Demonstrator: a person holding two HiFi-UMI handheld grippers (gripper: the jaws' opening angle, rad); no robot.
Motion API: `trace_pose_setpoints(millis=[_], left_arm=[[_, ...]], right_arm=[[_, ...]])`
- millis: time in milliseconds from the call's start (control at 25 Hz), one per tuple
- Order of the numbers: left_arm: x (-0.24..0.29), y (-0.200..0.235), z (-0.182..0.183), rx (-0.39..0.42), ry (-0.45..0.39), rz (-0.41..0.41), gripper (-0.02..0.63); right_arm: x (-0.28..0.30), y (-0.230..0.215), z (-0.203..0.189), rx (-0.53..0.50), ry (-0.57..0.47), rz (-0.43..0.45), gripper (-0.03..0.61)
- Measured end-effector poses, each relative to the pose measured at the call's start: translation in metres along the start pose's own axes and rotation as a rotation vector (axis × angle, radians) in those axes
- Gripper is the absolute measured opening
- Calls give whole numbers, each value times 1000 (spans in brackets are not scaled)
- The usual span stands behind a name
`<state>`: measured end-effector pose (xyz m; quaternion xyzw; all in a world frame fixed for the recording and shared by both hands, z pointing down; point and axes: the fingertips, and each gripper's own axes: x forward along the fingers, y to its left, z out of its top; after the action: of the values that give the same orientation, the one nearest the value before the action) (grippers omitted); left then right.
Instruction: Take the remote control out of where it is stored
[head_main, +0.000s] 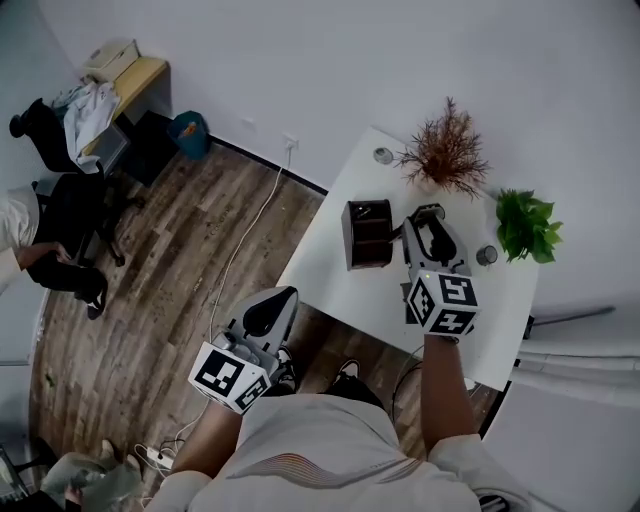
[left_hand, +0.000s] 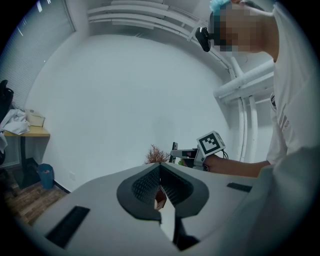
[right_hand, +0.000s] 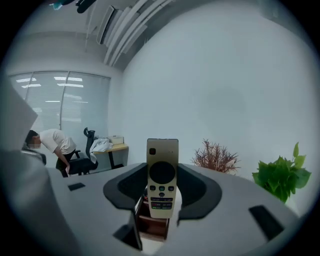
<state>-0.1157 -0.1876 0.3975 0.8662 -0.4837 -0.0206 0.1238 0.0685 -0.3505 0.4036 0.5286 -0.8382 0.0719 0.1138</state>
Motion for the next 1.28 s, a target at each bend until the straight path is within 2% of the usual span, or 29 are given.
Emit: trace_pose_setpoints(millis=[160, 440, 640, 920, 1120, 1280], left_arm=[[13, -16, -1, 1, -1, -37, 9], [30, -37, -7, -3, 5, -66, 9], [33, -43, -10, -6, 5, -52, 9], [33, -46, -13, -5, 6, -25, 9], [29, -43, -12, -7, 1, -5, 9], [29, -39, -11, -9, -3, 8, 9]], right_arm=[[-23, -25, -39, -93, 241, 49, 189], [-58, -67, -167, -210, 759, 122, 187], [-76, -77, -232, -280, 1020, 181, 187], [-78, -86, -296, -329, 1255, 243, 187], [-77, -83, -312, -349, 1336, 282, 187], [-73, -80, -321, -356, 1361, 298, 187]])
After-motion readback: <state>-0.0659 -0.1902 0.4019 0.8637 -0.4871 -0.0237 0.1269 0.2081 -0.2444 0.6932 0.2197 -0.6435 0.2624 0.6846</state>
